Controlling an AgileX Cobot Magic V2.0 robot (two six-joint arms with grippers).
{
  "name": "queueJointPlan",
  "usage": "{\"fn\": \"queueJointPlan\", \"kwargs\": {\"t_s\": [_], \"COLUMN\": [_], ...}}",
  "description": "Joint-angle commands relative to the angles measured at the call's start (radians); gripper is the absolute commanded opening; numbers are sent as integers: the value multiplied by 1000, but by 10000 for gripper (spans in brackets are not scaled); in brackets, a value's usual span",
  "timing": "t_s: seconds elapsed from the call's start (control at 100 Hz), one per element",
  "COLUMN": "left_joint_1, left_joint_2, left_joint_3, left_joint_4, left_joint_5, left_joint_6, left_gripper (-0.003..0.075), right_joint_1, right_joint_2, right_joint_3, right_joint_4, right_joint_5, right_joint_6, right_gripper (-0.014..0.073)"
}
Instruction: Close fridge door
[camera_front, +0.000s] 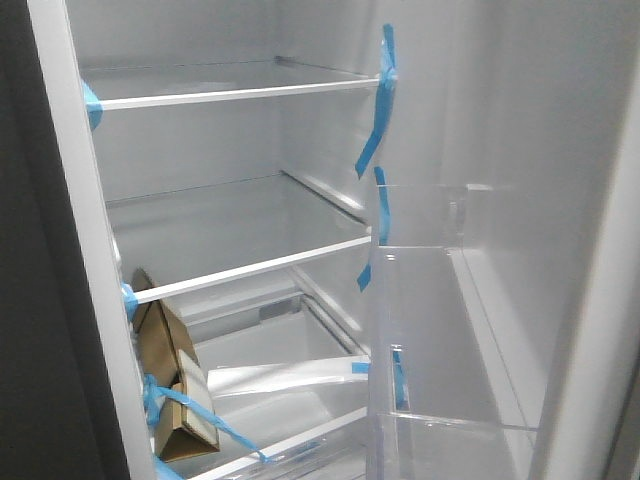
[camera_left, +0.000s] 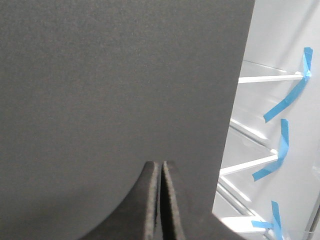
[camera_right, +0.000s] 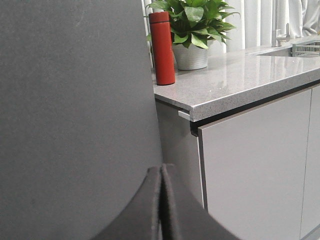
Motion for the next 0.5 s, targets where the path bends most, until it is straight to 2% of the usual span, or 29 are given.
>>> {"fn": "queueJointPlan", "kwargs": {"t_s": [0.0, 0.17, 0.35, 0.49], "left_joint_1": [0, 0, 0, 0], "left_joint_2": [-23, -23, -23, -23], "left_joint_3": [40, 40, 40, 40], "left_joint_4": [-6, -6, -6, -6], "left_joint_5": [-83, -83, -83, -83], "left_joint_6": [-2, -2, -2, -2], "left_gripper": [-20, -20, -20, -20], "right_joint_1": [-3, -3, -3, -3], "right_joint_2": [-20, 57, 227, 342], "right_joint_3": [-3, -173, -332, -390], "right_joint_4": [64, 435, 783, 1141], "right_joint_5": [-49, 61, 48, 38], "right_joint_6": [-3, -3, -3, -3], "right_gripper": [-71, -71, -71, -71]}}
